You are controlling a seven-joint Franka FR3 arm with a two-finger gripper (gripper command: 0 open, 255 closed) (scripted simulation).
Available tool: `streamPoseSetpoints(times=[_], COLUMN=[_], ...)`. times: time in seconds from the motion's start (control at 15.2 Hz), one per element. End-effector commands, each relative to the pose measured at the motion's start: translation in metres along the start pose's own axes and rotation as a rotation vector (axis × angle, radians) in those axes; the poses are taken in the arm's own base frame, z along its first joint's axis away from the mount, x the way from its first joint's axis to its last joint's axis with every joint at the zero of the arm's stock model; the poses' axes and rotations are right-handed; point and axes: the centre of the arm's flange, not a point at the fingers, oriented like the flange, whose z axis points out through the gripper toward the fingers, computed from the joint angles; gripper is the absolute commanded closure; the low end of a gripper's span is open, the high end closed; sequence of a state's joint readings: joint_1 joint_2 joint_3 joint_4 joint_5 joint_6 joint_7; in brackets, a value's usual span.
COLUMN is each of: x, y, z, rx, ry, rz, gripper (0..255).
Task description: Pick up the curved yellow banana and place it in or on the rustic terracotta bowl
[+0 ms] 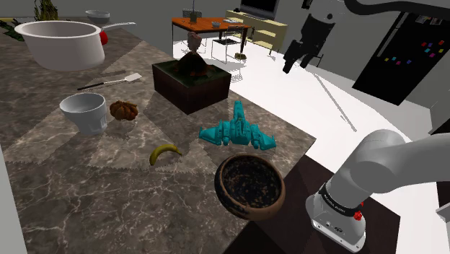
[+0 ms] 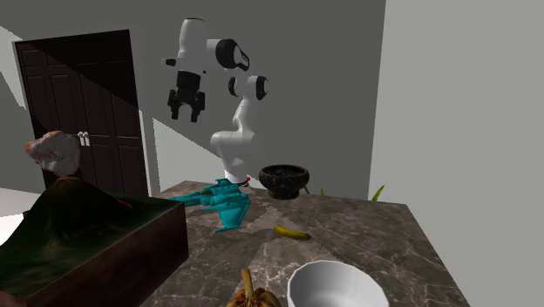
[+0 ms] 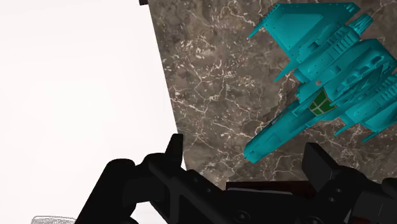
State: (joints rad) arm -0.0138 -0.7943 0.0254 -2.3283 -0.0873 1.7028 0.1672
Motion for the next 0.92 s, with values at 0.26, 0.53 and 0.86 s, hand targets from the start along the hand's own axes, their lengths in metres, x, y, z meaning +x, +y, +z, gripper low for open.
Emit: streamPoseSetpoints(times=[0.26,0.53,0.86], x=[-0.009,-0.015,-0.02], y=[-0.047,-0.094,-0.154], z=[0.021,0.041,0.066], rx=[0.005,0.01,0.017], ry=[-0.002,-0.005,-0.008], rz=[0.05,0.1,0.163], gripper=[0,0,0])
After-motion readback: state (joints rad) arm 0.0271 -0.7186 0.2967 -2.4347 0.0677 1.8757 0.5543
